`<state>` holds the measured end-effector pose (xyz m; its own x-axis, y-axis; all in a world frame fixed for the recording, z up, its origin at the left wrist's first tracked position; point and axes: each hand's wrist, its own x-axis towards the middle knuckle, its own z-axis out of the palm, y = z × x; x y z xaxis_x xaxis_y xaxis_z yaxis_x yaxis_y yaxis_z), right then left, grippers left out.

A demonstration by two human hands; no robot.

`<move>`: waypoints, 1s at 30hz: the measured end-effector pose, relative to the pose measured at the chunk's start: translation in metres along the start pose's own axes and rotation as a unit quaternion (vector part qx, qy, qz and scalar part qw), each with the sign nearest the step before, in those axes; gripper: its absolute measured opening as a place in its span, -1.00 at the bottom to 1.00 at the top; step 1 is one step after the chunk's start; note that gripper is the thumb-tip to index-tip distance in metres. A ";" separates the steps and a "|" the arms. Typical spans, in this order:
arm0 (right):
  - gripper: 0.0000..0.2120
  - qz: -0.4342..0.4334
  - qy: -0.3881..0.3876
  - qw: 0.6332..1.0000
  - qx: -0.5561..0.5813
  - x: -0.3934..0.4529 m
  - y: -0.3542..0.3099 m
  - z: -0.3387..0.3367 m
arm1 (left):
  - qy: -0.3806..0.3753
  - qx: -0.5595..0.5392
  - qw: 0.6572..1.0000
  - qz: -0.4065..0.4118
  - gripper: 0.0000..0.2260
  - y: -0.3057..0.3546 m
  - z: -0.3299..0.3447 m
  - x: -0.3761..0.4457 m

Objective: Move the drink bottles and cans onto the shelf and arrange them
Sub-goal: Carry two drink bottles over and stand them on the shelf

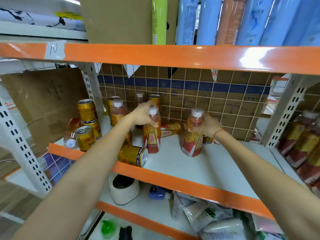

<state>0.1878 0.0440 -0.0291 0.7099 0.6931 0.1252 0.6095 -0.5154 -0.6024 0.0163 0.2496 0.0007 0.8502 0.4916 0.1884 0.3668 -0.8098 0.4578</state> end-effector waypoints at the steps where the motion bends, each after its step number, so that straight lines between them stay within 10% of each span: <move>1: -0.22 -0.001 0.002 1.000 0.003 -0.002 0.000 0.000 | -0.005 -0.010 1.000 0.006 -0.24 0.003 0.002 -0.001; 14: -0.22 0.007 0.044 0.998 -0.044 -0.041 0.011 -0.009 | -0.037 -0.088 0.993 0.076 -0.32 0.041 0.022 -0.011; 30: -0.21 -0.012 0.130 0.986 0.101 -0.077 0.026 0.040 | 0.089 -0.321 0.938 -0.095 -0.10 0.031 0.111 -0.051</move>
<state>0.1345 -0.0026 -0.0859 0.7790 0.5369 0.3239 0.5628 -0.3709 -0.7387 0.0260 0.1639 -0.0911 0.6947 0.6995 0.1675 0.1523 -0.3707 0.9162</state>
